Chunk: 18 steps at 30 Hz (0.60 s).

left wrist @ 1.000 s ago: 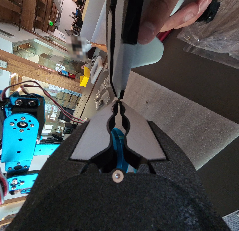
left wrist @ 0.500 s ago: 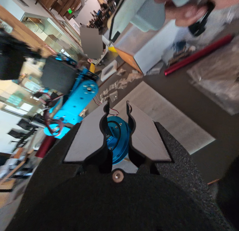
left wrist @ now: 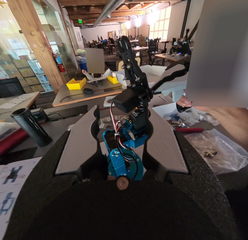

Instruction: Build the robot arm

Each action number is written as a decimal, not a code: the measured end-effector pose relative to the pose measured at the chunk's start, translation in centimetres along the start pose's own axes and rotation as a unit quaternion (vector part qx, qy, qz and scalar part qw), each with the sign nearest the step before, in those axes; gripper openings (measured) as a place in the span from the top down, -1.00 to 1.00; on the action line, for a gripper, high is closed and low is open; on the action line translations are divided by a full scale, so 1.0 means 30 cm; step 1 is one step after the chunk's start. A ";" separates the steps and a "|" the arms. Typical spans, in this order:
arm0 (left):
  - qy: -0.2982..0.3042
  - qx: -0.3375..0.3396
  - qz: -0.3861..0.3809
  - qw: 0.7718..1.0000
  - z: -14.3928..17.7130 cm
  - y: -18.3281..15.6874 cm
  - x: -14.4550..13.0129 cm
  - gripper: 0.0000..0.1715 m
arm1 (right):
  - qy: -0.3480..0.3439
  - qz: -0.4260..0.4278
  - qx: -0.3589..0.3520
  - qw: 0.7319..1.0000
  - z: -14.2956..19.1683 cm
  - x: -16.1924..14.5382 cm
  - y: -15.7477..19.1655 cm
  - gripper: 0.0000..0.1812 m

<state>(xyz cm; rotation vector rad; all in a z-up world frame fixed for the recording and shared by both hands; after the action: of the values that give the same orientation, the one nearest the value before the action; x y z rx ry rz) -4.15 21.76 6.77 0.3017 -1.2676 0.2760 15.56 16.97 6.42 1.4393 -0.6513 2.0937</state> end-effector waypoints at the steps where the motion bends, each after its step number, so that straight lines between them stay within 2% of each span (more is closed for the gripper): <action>1: 0.007 0.000 -0.017 1.000 -0.009 -0.001 0.002 0.21 | -0.002 0.001 0.001 1.000 0.000 0.005 0.000 0.97; 3: 0.024 0.002 -0.053 0.998 -0.026 -0.008 0.003 0.20 | 0.006 0.001 -0.001 1.000 -0.005 0.011 -0.004 0.97; 8: 0.055 0.032 -0.120 0.991 -0.067 -0.010 -0.001 0.40 | 0.032 -0.001 0.012 0.999 -0.034 0.009 -0.011 0.97; 15: 0.061 0.085 -0.202 0.974 -0.089 -0.026 -0.005 0.63 | 0.058 0.006 0.022 0.998 -0.063 0.019 -0.019 0.96; 18: 0.059 0.093 -0.215 0.970 -0.092 -0.033 -0.007 0.65 | 0.060 0.006 0.027 0.998 -0.060 0.024 -0.022 0.96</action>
<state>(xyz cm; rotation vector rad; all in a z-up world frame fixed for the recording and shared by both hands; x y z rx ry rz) -1.39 21.87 5.75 0.7003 -1.0288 0.0378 14.52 18.71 6.59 1.3279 -0.5619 2.2028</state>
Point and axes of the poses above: each gripper's, where its closed fingertips meet, z back along the fingers, x out of its top, y = z × x across the jaws, the point moved 8 cm from there along z, back along the fingers, and after that the axes turned 11 degrees about y, right-handed, at the moved point
